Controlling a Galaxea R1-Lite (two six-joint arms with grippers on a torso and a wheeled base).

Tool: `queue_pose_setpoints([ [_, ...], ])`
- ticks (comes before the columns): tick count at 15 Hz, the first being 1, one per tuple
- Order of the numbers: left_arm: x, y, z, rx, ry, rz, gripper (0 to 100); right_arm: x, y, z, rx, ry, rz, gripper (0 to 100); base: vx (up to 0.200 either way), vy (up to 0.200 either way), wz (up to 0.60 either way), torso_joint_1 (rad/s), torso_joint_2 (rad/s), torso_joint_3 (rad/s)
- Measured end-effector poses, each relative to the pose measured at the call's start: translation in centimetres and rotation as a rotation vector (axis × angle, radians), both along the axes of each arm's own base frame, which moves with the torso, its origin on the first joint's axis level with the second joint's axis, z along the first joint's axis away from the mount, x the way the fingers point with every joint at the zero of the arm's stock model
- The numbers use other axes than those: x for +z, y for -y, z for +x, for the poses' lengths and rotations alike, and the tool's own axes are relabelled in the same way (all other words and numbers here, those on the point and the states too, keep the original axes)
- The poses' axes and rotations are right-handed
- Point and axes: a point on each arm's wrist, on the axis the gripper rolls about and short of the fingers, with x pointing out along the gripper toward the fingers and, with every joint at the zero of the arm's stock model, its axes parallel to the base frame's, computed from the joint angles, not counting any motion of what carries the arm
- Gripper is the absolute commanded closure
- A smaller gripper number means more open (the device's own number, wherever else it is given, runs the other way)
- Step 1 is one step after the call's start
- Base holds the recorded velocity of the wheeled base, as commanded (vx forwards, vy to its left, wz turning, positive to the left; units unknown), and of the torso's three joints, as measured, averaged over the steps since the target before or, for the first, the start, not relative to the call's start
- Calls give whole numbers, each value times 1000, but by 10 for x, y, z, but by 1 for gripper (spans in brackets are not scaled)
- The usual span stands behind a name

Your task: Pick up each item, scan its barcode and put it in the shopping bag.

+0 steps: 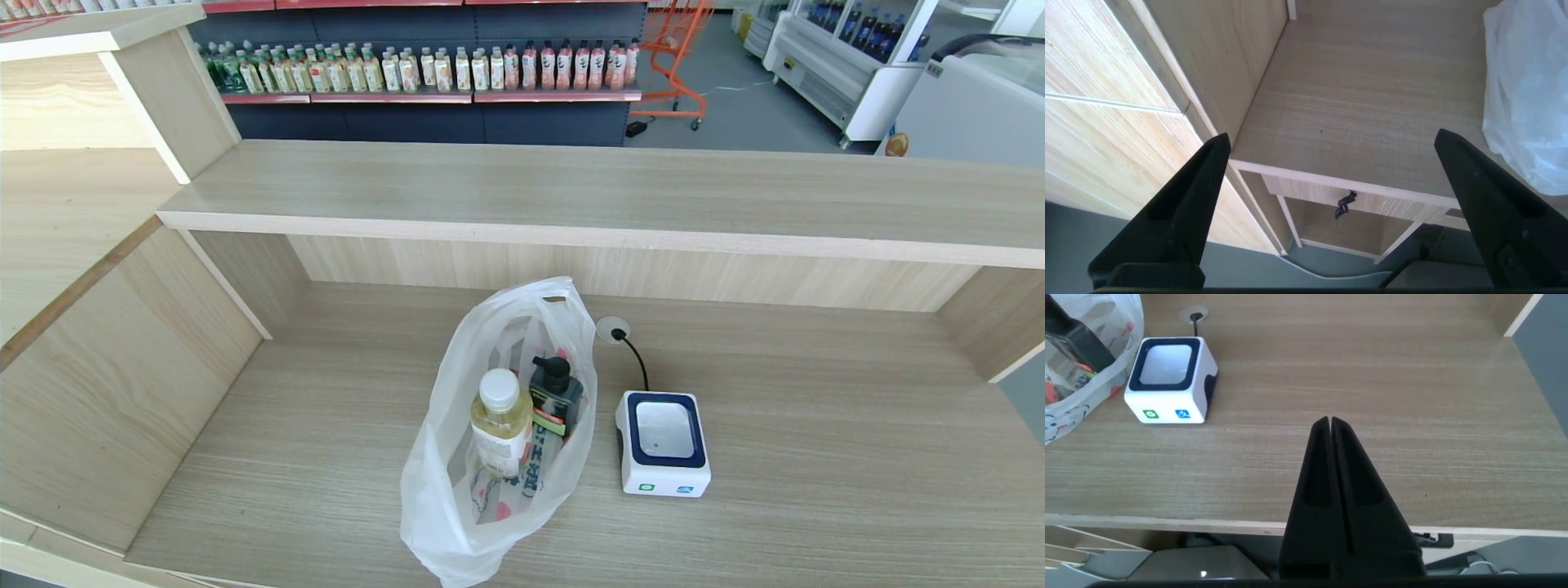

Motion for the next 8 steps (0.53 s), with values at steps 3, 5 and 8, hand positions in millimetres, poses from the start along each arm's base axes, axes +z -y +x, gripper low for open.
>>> queue_pose_setpoints([
  [3, 0, 0, 0, 0, 0, 0, 0, 0, 0, 0, 0, 0, 0, 100, 0, 0, 0, 0, 0, 0],
  [5, 0, 0, 0, 0, 0, 0, 0, 0, 0, 0, 0, 0, 0, 100, 0, 0, 0, 0, 0, 0],
  [8, 0, 0, 0, 0, 0, 0, 0, 0, 0, 0, 0, 0, 0, 100, 0, 0, 0, 0, 0, 0],
])
